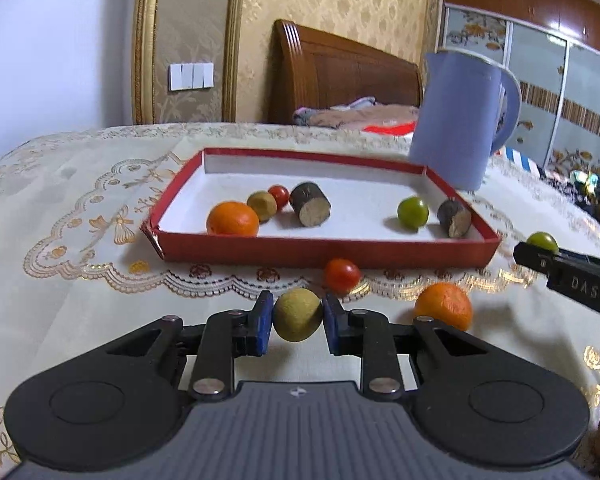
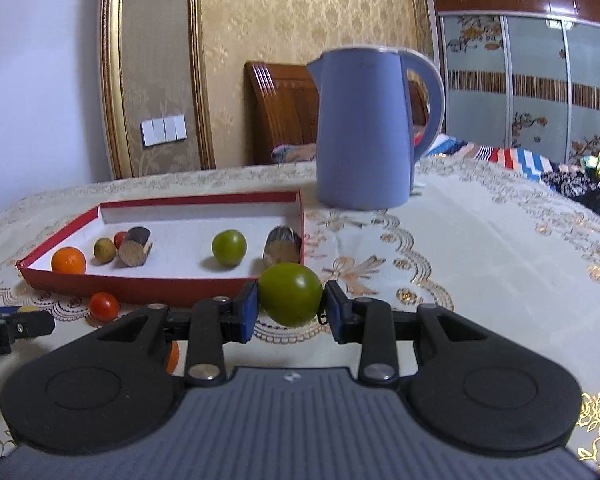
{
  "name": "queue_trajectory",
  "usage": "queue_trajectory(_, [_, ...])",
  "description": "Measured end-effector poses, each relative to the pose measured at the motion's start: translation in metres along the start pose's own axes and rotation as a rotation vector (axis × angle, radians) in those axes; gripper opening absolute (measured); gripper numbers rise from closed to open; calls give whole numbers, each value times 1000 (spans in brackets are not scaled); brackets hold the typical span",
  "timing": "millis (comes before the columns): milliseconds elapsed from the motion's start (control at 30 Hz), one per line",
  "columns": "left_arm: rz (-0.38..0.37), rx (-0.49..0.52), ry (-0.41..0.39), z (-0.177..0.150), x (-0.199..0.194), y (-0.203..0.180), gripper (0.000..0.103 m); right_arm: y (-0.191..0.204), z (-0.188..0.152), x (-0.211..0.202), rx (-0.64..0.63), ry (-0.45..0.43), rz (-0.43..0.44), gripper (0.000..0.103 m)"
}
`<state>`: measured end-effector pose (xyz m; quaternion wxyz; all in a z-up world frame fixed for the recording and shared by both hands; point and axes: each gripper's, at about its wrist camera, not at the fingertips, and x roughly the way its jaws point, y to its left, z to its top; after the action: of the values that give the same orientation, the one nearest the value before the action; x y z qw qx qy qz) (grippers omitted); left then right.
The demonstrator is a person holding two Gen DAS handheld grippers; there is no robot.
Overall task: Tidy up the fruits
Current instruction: 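Carry the yellow lime and green tomato over the red tray with both grippers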
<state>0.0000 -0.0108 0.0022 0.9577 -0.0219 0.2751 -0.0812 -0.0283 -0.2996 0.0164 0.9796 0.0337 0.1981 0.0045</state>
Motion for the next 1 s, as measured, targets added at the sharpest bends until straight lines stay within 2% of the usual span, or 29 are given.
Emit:
queue_trajectory(167, [19,43,-11,7,0,-5,26,4,7,2,-9,12,14,33])
queue_trajectory(300, [9,34,-7,14,3,-4,26,7,16,3,-7,11,24,33])
queue_trajectory(600, [41,36,2,34,25,-3,26,19,29,23,-32,34,20,33])
queue_trajectory(800, [57,17,20,42,41,3,26,25,32,44,-40,77,24,33])
queue_trajectory(1000, [107,54,1,47,53,-2,26,30,35,66,-48,127,21,33])
